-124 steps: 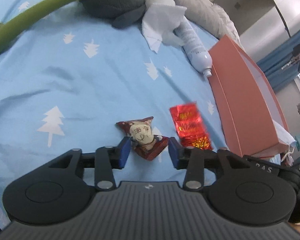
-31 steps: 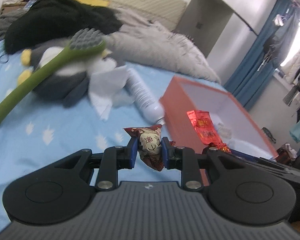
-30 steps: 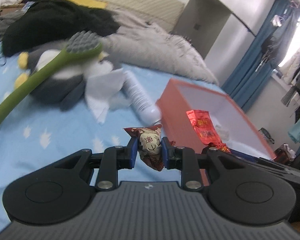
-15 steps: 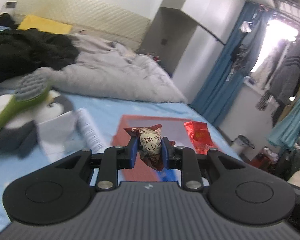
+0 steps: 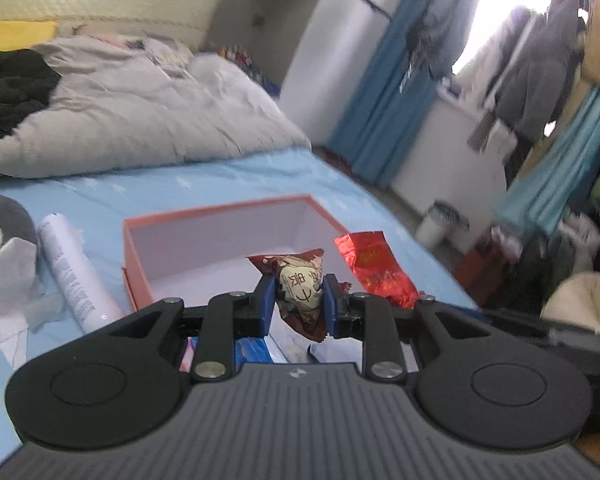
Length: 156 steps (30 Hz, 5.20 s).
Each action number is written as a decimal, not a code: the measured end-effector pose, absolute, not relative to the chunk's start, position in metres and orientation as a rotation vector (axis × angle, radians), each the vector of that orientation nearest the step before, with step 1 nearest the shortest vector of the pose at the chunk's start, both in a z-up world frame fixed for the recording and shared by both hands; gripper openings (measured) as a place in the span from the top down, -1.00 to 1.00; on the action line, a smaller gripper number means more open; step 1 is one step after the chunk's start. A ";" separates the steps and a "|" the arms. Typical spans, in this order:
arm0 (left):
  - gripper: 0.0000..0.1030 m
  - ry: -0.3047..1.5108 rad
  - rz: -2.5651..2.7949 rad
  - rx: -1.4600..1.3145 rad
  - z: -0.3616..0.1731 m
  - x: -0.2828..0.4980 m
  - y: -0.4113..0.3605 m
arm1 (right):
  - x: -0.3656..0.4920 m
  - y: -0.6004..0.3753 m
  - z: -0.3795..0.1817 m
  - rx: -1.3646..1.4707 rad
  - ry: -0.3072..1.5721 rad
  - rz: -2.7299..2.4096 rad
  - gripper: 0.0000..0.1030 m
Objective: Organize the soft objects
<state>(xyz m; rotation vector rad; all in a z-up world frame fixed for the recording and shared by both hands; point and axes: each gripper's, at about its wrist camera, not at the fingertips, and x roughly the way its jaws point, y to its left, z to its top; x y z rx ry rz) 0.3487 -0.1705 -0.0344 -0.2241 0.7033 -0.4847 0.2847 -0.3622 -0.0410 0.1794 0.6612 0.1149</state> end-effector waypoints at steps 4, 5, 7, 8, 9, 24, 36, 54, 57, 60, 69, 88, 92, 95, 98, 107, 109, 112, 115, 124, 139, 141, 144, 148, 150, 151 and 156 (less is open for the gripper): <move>0.43 0.789 -0.495 -0.178 -0.053 0.367 -0.187 | 0.307 -0.380 -0.059 0.242 0.777 0.102 -0.04; 0.43 0.814 -0.496 -0.164 -0.060 0.372 -0.191 | 0.310 -0.384 -0.064 0.256 0.803 0.099 -0.04; 0.43 0.857 -0.493 -0.161 -0.072 0.380 -0.195 | 0.317 -0.389 -0.073 0.258 0.843 0.091 -0.04; 0.42 0.878 -0.493 -0.156 -0.079 0.382 -0.195 | 0.318 -0.391 -0.076 0.257 0.857 0.083 -0.04; 0.42 0.899 -0.488 -0.151 -0.085 0.385 -0.197 | 0.319 -0.394 -0.078 0.262 0.870 0.081 -0.04; -0.03 0.974 -0.460 -0.096 -0.105 0.391 -0.207 | 0.324 -0.414 -0.097 0.334 0.922 0.097 -0.22; -0.03 0.793 -0.487 -0.079 -0.059 0.347 -0.190 | 0.289 -0.396 -0.065 0.282 0.717 0.130 -0.22; -0.03 0.623 -0.421 -0.156 -0.049 0.268 -0.115 | 0.223 -0.347 -0.059 0.173 0.540 0.211 -0.22; -0.03 0.618 -0.406 -0.151 -0.052 0.255 -0.106 | 0.214 -0.336 -0.064 0.155 0.536 0.229 -0.22; -0.03 0.614 -0.379 -0.160 -0.057 0.243 -0.095 | 0.206 -0.324 -0.070 0.128 0.531 0.243 -0.22; -0.03 0.612 -0.292 -0.208 -0.073 0.206 -0.059 | 0.184 -0.291 -0.089 0.088 0.535 0.289 -0.22; -0.03 0.703 -0.126 -0.310 -0.123 0.136 0.010 | 0.134 -0.228 -0.132 0.060 0.637 0.395 -0.22; -0.03 0.746 -0.080 -0.354 -0.142 0.129 0.028 | 0.131 -0.219 -0.139 0.048 0.653 0.410 -0.22; -0.03 0.753 -0.038 -0.381 -0.155 0.136 0.040 | 0.136 -0.212 -0.144 0.030 0.655 0.413 -0.22; -0.03 0.761 -0.011 -0.407 -0.168 0.149 0.051 | 0.147 -0.206 -0.150 0.021 0.661 0.409 -0.21; -0.03 0.750 0.025 -0.469 -0.196 0.216 0.077 | 0.200 -0.178 -0.167 0.003 0.662 0.425 -0.20; -0.03 0.748 0.027 -0.484 -0.201 0.230 0.080 | 0.212 -0.171 -0.169 -0.002 0.651 0.429 -0.17; -0.03 0.753 0.036 -0.492 -0.211 0.252 0.085 | 0.239 -0.161 -0.173 0.020 0.657 0.435 -0.06; -0.03 0.751 0.032 -0.503 -0.221 0.274 0.090 | 0.270 -0.152 -0.175 0.054 0.669 0.428 0.04; -0.02 0.736 0.012 -0.552 -0.251 0.336 0.104 | 0.353 -0.117 -0.197 0.104 0.732 0.400 0.20; 0.07 0.627 -0.031 -0.686 -0.278 0.398 0.137 | 0.435 -0.089 -0.237 0.247 0.873 0.356 0.32; 0.07 0.620 -0.039 -0.723 -0.281 0.403 0.141 | 0.440 -0.087 -0.241 0.258 0.881 0.347 0.33; 0.24 0.618 -0.044 -0.762 -0.284 0.409 0.147 | 0.443 -0.084 -0.243 0.241 0.865 0.344 0.38; 0.68 0.646 -0.027 -0.768 -0.287 0.420 0.147 | 0.444 -0.078 -0.243 0.192 0.850 0.335 0.53; 0.89 0.652 -0.033 -0.774 -0.286 0.422 0.145 | 0.443 -0.076 -0.241 0.175 0.843 0.337 0.57; 0.90 0.651 -0.034 -0.765 -0.284 0.421 0.142 | 0.441 -0.076 -0.239 0.166 0.837 0.339 0.60; 0.92 0.630 -0.051 -0.747 -0.266 0.410 0.131 | 0.425 -0.082 -0.226 0.138 0.816 0.354 0.62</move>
